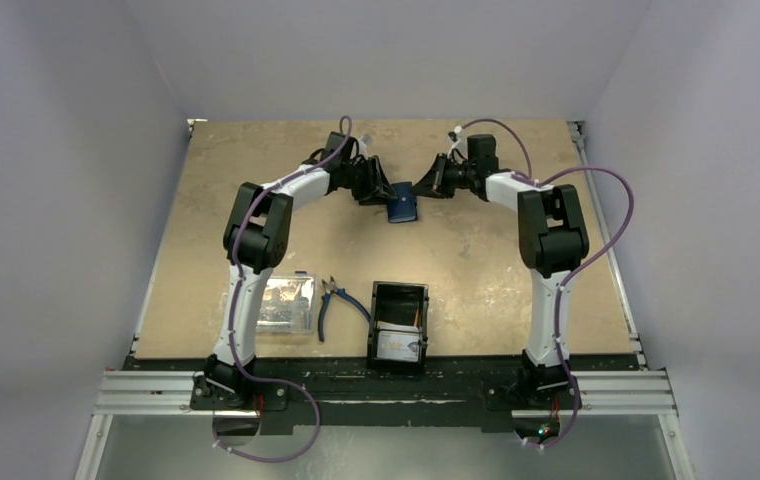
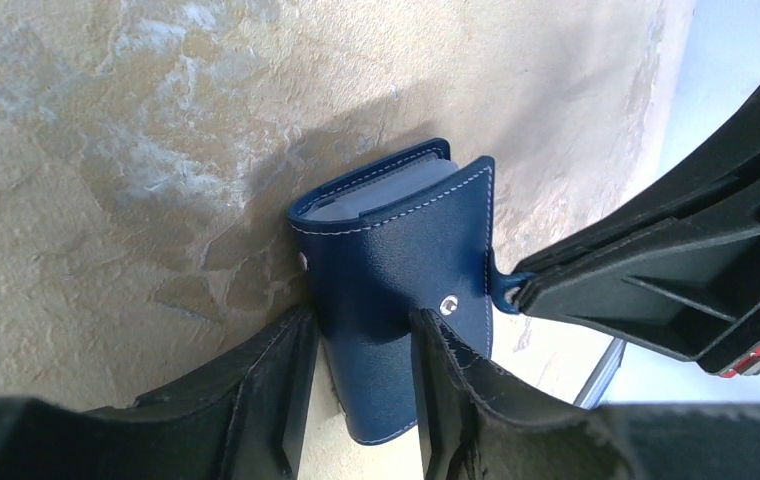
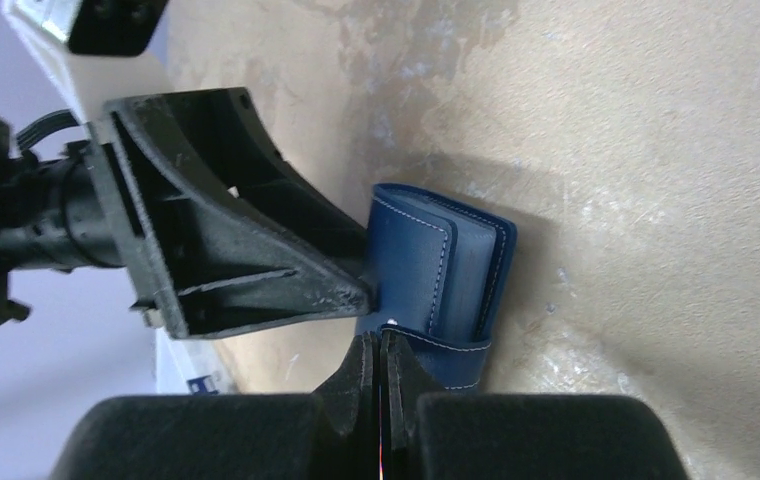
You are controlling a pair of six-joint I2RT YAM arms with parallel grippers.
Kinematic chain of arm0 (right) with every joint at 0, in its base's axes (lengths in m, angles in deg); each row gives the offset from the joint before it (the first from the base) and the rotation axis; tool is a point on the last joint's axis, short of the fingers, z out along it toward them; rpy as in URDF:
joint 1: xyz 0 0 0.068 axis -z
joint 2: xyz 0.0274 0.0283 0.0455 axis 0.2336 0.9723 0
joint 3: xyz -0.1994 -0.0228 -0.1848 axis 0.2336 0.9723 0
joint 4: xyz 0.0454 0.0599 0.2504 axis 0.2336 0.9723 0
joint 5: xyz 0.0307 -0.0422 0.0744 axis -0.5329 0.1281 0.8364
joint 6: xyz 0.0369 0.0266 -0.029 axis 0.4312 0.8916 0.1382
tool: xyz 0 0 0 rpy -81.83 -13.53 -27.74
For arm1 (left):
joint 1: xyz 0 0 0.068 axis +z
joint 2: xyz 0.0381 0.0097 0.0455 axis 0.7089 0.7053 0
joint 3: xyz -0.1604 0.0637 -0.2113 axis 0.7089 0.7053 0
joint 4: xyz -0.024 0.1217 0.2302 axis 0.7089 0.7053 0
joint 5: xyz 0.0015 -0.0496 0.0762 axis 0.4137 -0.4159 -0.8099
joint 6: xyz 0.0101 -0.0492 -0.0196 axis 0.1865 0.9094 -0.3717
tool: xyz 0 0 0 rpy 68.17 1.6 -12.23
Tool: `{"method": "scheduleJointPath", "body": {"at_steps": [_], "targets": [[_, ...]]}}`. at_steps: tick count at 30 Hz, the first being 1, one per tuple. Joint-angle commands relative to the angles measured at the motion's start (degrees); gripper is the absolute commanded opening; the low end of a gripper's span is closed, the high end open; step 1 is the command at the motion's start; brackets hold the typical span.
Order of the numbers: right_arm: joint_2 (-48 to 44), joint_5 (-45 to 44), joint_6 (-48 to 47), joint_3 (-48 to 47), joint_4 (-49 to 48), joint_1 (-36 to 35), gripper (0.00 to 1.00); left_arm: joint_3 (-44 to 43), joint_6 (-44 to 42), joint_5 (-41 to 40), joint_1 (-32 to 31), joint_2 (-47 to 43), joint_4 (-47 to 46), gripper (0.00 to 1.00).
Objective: Put the credit cards into the card holder
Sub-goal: Close the card holder at the center of the board.
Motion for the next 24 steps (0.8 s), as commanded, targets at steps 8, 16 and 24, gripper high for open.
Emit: {"method": "scheduleJointPath", "body": {"at_steps": [8, 16, 24], "targets": [[1.70, -9.36, -9.48, -8.83, 12.39, -4.03, 0.00, 0.44, 0.43, 1.59, -1.22, 0.47, -1.82, 0.42], [1.90, -15.94, -15.93, -11.86, 19.05, -6.68, 0.00, 0.49, 0.67, 1.81, -1.22, 0.39, -2.03, 0.42], [1.82, -17.43, -21.26, -12.27, 22.65, -8.72, 0.00, 0.57, 0.70, 1.81, -1.22, 0.38, -2.14, 0.42]]}}
